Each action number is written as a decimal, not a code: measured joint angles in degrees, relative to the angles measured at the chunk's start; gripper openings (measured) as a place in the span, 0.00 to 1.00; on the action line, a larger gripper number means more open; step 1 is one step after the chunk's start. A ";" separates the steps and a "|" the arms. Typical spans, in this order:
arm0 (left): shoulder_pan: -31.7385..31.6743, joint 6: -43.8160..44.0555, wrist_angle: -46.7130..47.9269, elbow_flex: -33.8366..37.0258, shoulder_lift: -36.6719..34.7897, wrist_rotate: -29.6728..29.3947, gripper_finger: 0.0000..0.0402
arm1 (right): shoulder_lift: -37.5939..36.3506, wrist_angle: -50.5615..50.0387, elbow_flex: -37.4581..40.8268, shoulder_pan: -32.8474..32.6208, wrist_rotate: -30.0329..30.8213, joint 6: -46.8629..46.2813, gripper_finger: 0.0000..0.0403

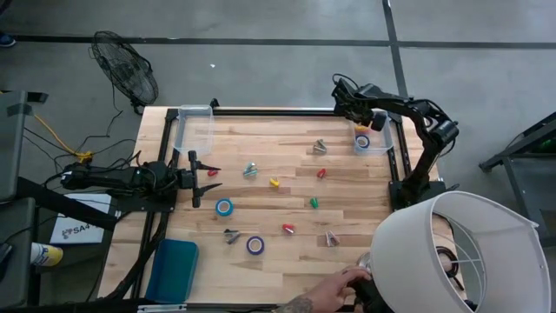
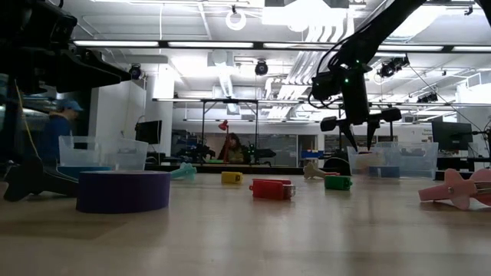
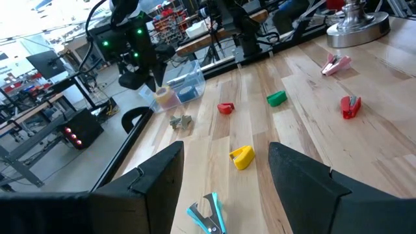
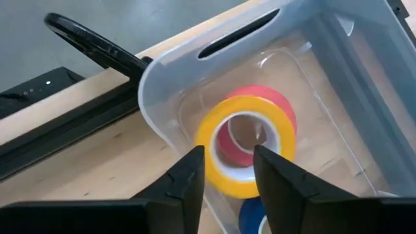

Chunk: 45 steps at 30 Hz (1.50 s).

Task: Pick and place Stapler, Stapler remover, tape
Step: Put the gray staple remover into the blue bin

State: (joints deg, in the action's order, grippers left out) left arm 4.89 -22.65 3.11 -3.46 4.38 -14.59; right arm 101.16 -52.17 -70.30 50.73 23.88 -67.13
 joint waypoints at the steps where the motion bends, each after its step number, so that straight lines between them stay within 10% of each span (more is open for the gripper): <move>1: 0.00 0.00 0.00 0.01 -0.02 -0.01 0.55 | 0.00 0.07 0.00 0.01 0.10 0.13 0.32; 15: 0.01 0.00 0.00 0.00 0.00 0.00 0.55 | -1.95 6.66 -0.02 -5.33 5.42 19.82 0.36; 28: 0.02 -0.01 0.00 0.02 -0.01 0.00 0.55 | -1.95 9.19 -0.02 -15.97 -7.81 51.10 0.39; 45: 0.00 0.00 0.00 0.02 -0.02 0.00 0.55 | -2.17 23.11 13.00 -23.70 -17.72 59.88 0.77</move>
State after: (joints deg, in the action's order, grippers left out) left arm 4.89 -22.65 3.11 -3.44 4.36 -14.59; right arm 99.00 -29.06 -57.31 27.03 6.16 -7.24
